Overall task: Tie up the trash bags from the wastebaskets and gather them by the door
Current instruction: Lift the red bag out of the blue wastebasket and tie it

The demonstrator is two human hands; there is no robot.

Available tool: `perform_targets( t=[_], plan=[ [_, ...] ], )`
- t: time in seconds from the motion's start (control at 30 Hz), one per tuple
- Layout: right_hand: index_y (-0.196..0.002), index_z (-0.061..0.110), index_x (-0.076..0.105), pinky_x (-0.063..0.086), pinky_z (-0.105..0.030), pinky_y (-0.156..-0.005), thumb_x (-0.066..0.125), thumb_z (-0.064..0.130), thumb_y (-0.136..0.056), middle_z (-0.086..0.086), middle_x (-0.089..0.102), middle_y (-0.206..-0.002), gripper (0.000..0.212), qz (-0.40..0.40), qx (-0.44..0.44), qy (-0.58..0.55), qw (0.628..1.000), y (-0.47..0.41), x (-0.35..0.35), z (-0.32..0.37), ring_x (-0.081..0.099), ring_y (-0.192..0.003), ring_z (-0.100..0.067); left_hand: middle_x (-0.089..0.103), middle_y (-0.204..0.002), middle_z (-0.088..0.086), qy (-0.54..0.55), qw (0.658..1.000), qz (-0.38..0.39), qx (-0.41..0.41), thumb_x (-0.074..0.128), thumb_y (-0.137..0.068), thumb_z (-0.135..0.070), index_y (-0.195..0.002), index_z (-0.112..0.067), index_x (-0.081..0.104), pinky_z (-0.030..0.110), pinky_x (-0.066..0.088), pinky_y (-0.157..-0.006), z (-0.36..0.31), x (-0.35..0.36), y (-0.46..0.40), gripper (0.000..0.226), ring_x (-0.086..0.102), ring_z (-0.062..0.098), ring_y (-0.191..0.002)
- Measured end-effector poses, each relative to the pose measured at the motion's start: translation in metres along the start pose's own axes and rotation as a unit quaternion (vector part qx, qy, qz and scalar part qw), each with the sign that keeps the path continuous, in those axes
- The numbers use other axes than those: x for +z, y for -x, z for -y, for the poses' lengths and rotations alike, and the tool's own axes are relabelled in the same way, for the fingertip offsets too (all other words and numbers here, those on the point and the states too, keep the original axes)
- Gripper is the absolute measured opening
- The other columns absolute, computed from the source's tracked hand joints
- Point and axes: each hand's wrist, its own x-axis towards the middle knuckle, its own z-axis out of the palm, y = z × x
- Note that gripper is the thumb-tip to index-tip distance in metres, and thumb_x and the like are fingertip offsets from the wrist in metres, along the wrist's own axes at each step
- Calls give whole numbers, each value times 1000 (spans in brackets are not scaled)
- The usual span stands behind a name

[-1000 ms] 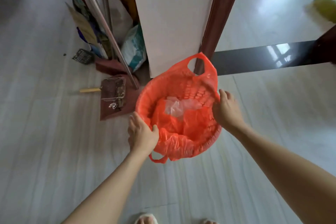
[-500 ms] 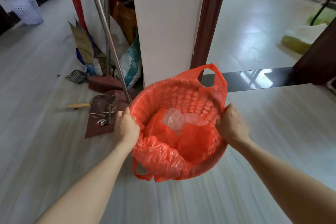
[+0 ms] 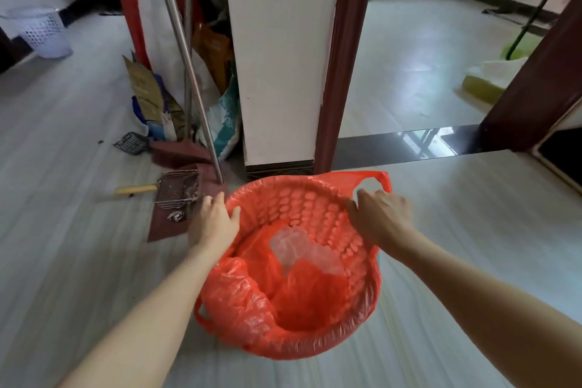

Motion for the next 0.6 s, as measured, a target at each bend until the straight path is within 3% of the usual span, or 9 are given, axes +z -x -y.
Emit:
perform_targets(
  t=[0.1,0.2,0.27,0.3,0.4,0.5,0.6],
  plan=[
    [-108,9,55,41,-38,-83,34,29,-95,-11,60,-114,31,-23,-57,-33,998,-33,16,16,52,-112,-32,45,-124,21,-22,1000,1,-4,44,-94,-38,-133,-5,44,44,44,-89,-1,8,-13,51,50,38,-115],
    [-133,11,41,28,-44,-106,36,29,-95,-7,45,-139,42,2,-86,-62,994,-69,36,31,34,-134,-26,50,-110,16,0,999,-37,9,49,-92,-34,-110,-6,64,42,45,-82,0,10,-26,36,55,36,-102],
    [-140,8,28,16,-52,-113,35,26,-95,-8,37,-147,49,40,-78,-83,993,-89,51,40,22,-142,-25,53,-104,12,14,997,-79,23,58,-88,-30,-97,-7,70,41,46,-74,0,11,-29,27,58,34,-93],
    [-139,7,29,16,-54,-112,36,24,-94,-11,40,-144,48,66,-65,-83,992,-96,58,43,25,-140,-27,55,-101,11,22,994,-101,32,62,-86,-27,-93,-7,71,41,45,-71,-1,12,-28,23,59,33,-88],
    [-117,12,53,28,-50,-104,40,19,-90,-11,56,-123,31,94,-21,-81,992,-103,67,48,46,-122,-31,59,-93,10,40,984,-155,80,70,-79,-16,-79,-6,72,39,46,-65,2,16,-28,11,60,32,-79],
    [-105,12,58,38,-40,-90,42,12,-86,-9,60,-112,25,21,-29,-59,998,-97,66,48,51,-113,-30,63,-87,11,36,980,-142,138,74,-71,-8,-69,-7,64,41,47,-73,5,17,-35,10,60,33,-82],
    [-104,11,57,39,-37,-87,43,11,-85,-8,60,-110,24,-30,-62,-37,997,-94,62,42,50,-111,-29,68,-84,9,37,980,-99,167,73,-68,-7,-68,-11,57,42,46,-76,4,14,-40,17,62,32,-83]
  ],
)
